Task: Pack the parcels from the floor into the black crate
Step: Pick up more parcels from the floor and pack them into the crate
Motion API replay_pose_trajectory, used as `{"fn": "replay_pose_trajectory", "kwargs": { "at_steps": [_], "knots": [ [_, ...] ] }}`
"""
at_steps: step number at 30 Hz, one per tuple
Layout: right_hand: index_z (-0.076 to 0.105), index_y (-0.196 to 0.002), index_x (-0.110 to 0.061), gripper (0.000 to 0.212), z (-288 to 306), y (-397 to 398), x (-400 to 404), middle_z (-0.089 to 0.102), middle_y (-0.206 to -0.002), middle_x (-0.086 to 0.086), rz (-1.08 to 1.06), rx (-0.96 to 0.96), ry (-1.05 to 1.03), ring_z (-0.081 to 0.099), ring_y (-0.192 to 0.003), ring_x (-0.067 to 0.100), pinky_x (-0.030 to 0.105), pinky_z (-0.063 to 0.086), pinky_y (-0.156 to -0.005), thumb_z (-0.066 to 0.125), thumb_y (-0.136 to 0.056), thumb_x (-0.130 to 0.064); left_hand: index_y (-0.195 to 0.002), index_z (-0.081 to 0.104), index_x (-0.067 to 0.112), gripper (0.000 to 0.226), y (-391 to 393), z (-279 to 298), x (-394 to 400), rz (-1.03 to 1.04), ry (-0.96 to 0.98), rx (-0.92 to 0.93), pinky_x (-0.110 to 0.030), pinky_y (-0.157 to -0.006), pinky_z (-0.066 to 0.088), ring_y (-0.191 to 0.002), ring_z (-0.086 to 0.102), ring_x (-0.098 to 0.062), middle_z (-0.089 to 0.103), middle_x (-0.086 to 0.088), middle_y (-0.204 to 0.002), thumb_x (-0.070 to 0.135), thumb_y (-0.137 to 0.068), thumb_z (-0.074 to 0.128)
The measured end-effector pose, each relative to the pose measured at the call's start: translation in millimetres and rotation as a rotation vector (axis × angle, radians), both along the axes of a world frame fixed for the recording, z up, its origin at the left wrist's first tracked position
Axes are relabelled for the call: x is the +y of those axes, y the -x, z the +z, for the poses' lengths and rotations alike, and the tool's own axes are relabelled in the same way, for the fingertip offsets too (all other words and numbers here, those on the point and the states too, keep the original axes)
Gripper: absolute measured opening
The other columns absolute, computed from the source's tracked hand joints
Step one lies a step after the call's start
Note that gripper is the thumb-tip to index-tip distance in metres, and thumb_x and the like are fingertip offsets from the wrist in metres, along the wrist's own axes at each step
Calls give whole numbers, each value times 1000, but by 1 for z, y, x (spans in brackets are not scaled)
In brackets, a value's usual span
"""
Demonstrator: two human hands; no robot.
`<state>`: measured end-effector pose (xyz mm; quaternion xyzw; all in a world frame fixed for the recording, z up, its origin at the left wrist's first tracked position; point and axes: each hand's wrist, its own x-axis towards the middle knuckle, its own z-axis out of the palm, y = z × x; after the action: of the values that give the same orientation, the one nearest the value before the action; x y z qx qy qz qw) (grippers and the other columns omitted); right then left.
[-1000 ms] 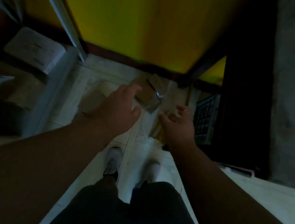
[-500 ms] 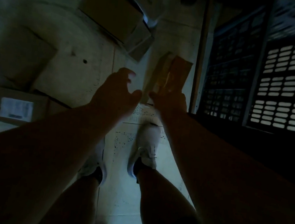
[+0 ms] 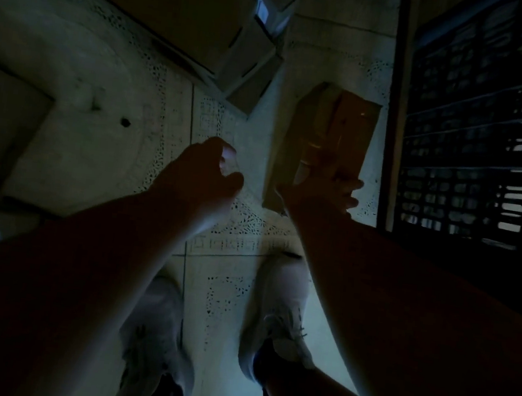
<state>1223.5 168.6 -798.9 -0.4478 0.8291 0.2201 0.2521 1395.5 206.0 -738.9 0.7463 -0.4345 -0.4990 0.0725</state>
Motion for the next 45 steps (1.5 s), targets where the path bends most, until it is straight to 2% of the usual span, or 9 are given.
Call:
{"fn": "replay_pose_trajectory", "kwargs": {
  "at_steps": [6,12,17,20,25,30,35,40,45],
  "knots": [
    [2,-154,-29,118,31,-3,-4,25,-145,24,-67,-99,120,39,-125,46,58,44,-99,78,-69,-60,-130,50,30,35,-23,26,13,-21,-40,-13,-30,-82,46,-102,56,-9,56,1,-131,35,-96,57],
    [62,-123,-24,53,176,-57,12,75,-108,9,-653,-861,-122,73,-95,32,46,59,-80,72,-78,-50,-134,52,9,44,-88,117,36,171,-330,-130,-38,-92,43,-122,54,-35,55,-16,-136,37,-100,47],
    [58,-134,-10,75,309,-88,40,65,-128,19,-869,-1340,-366,59,-117,41,58,39,-108,77,-67,-41,-92,78,15,52,-134,247,55,857,-473,556,-28,-55,55,-71,72,-24,74,-7,-85,59,-95,49],
    [57,-133,-2,84,381,-108,41,66,-120,23,-926,-1536,-520,65,-103,40,51,55,-85,87,-60,-32,-112,77,20,57,-149,316,68,1020,-377,885,-47,-77,61,-101,72,-32,73,-12,-115,65,-90,51],
    [60,-130,-12,43,486,-131,30,74,-109,13,-659,-1351,-354,72,-92,30,41,60,-71,59,-90,-28,-124,69,21,59,-150,426,93,1173,-155,938,-50,-91,55,-106,70,-30,72,-9,-120,57,-77,67],
    [51,-139,-32,37,590,-163,26,64,-124,-7,170,-1049,-132,65,-95,11,24,55,-78,37,-105,-38,-132,56,38,62,-144,518,121,1136,121,849,-44,-78,59,-104,71,-23,73,2,-118,53,-74,66],
    [64,-115,-35,57,670,-171,48,76,-105,-10,135,-1302,-197,72,-97,13,38,57,-79,52,-80,-77,-113,68,46,43,-131,592,149,1219,257,642,-49,-92,53,-107,68,-23,73,3,-115,69,-90,41],
    [58,-133,-19,66,701,-149,71,72,-119,8,44,-1419,-326,70,-107,30,55,52,-97,66,-81,-58,-107,63,63,18,-103,655,181,1192,464,383,-36,-81,56,-107,66,-14,70,14,-118,52,-96,52],
    [58,-133,-18,55,712,-115,91,70,-122,5,264,-1326,-399,68,-107,25,45,54,-94,60,-91,-54,-140,49,37,90,-43,682,228,1442,503,295,-48,-98,51,-110,65,-23,62,-1,-132,67,-60,79]
  ]
}}
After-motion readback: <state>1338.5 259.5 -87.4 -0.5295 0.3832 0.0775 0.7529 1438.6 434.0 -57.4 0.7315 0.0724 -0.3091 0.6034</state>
